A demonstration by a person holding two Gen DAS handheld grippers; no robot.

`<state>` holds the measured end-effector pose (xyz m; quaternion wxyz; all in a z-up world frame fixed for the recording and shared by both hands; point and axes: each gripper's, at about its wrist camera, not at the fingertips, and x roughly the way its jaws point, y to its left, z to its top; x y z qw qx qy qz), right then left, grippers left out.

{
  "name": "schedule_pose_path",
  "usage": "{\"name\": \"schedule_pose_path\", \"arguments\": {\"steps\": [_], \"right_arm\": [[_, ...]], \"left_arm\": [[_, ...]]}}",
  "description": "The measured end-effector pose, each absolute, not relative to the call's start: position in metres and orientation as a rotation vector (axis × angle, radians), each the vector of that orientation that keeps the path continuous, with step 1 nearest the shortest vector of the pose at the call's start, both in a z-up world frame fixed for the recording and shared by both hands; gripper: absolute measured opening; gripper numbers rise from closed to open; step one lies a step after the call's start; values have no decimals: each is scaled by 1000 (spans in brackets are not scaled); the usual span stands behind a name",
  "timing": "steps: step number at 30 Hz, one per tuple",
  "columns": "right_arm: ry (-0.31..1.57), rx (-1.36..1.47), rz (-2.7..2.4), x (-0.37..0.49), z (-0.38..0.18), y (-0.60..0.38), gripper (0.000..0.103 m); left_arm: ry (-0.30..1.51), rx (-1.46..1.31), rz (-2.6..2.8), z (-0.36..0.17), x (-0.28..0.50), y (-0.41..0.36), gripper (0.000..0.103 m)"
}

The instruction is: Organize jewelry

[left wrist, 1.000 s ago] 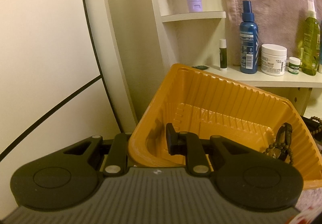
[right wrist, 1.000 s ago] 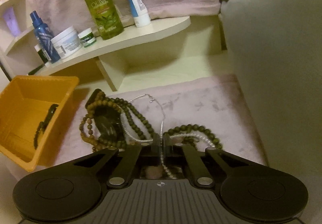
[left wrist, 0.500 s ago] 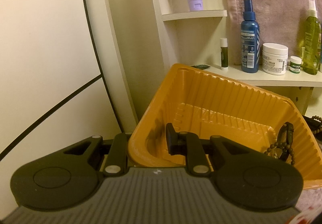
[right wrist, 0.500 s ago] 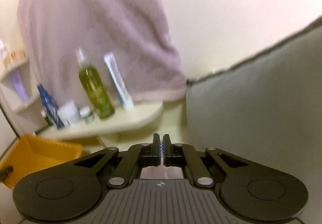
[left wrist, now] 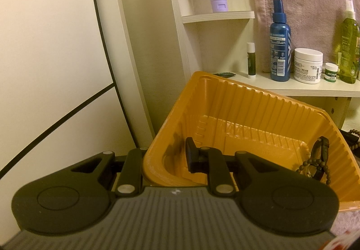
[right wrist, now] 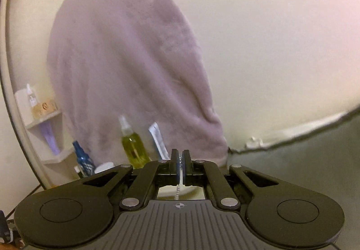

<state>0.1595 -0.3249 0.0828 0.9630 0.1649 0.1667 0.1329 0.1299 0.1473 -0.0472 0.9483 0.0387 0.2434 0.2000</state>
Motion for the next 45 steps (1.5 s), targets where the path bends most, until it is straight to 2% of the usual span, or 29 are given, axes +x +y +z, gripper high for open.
{"name": "schedule_pose_path", "arguments": {"steps": [8, 26, 35, 45], "right_arm": [[287, 341, 288, 167, 96, -317, 2], [95, 246, 388, 192, 184, -288, 2], [215, 276, 503, 215, 191, -264, 2], [382, 326, 814, 236, 170, -166, 2]], "left_arm": [[497, 78, 406, -47, 130, 147, 18], [496, 75, 412, -47, 131, 146, 18], [495, 75, 411, -47, 131, 146, 18], [496, 71, 401, -45, 130, 146, 18]]}}
